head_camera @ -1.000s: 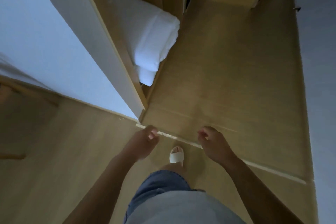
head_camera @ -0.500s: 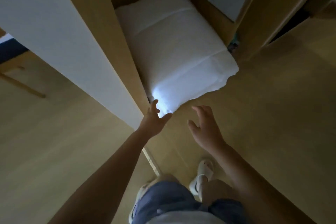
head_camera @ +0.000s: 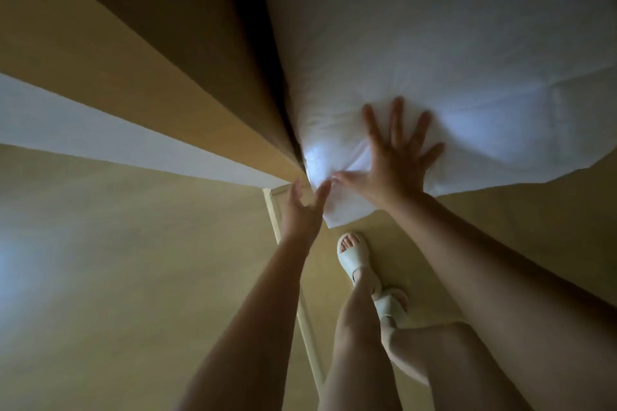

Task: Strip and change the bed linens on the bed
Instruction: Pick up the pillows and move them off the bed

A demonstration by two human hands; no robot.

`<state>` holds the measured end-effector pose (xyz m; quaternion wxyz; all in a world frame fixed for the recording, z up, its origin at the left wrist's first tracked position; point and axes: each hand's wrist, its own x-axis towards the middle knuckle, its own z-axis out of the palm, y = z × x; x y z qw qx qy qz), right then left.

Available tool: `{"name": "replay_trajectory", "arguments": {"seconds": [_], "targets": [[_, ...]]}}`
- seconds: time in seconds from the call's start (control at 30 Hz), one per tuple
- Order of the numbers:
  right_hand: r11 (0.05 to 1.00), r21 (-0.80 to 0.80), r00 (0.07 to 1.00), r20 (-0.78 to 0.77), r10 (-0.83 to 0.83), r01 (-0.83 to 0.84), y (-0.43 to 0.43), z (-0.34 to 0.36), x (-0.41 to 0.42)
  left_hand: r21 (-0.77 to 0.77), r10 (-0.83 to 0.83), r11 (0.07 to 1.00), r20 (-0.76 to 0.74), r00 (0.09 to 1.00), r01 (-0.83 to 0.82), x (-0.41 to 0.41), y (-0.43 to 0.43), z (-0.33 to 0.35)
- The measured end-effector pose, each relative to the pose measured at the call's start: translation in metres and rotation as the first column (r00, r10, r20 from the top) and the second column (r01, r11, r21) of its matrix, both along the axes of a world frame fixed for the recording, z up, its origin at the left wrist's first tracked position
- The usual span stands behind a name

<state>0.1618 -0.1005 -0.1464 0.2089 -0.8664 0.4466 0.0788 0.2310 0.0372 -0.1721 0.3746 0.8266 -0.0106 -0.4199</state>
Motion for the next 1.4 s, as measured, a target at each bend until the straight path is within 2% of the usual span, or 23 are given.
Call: {"name": "replay_trajectory", "arguments": {"seconds": [0.07,0.17,0.3,0.5,0.7,0.8,0.97,1.1,1.2,1.27,1.4], "targets": [[0.999,-0.037,1.0,0.021,0.011,-0.01,-0.006,-0.023,0.004,-0.053,0.11,0.992,-0.07,0.991,-0.114,0.006,-0.015,-0.013],[0.996,-0.088,0.999,0.044,0.017,-0.013,-0.013,-0.048,0.005,-0.079,0.147,0.984,-0.135,0.98,-0.159,0.011,-0.028,-0.04],[0.991,-0.129,0.994,0.106,0.031,-0.018,-0.017,-0.069,0.007,-0.063,0.129,0.989,-0.056,0.99,-0.132,0.02,-0.038,-0.071],[0.989,-0.146,0.992,0.123,0.035,-0.017,-0.025,-0.083,0.008,-0.127,0.108,0.985,-0.082,0.991,-0.118,0.032,-0.059,-0.104],[0.991,-0.129,0.994,0.102,0.044,-0.031,-0.032,-0.088,0.009,-0.168,0.264,0.947,-0.077,0.961,-0.274,0.026,-0.072,-0.12],[0.992,-0.119,0.994,0.098,0.043,-0.031,-0.033,-0.082,0.01,-0.152,0.279,0.942,-0.145,0.949,-0.3,0.025,-0.072,-0.113],[0.994,-0.085,0.993,0.085,0.076,-0.069,-0.04,-0.051,0.001,-0.188,0.295,0.925,-0.19,0.937,-0.329,0.011,-0.07,-0.072],[0.998,-0.037,0.99,0.129,0.051,-0.046,-0.039,0.002,-0.016,-0.233,0.259,0.929,-0.151,0.954,-0.289,-0.008,-0.06,0.0],[0.999,0.032,0.984,0.176,-0.01,0.004,-0.038,0.056,-0.035,-0.244,0.207,0.947,-0.03,0.978,-0.208,-0.024,-0.049,0.073],[0.991,0.124,0.973,0.219,-0.076,0.05,-0.038,0.096,-0.048,-0.18,0.146,0.975,0.091,0.985,-0.128,-0.032,-0.045,0.124],[0.881,0.449,0.906,0.295,-0.304,0.149,-0.051,0.176,-0.065,0.027,-0.046,0.999,0.296,0.954,0.04,-0.049,-0.05,0.21]]}}
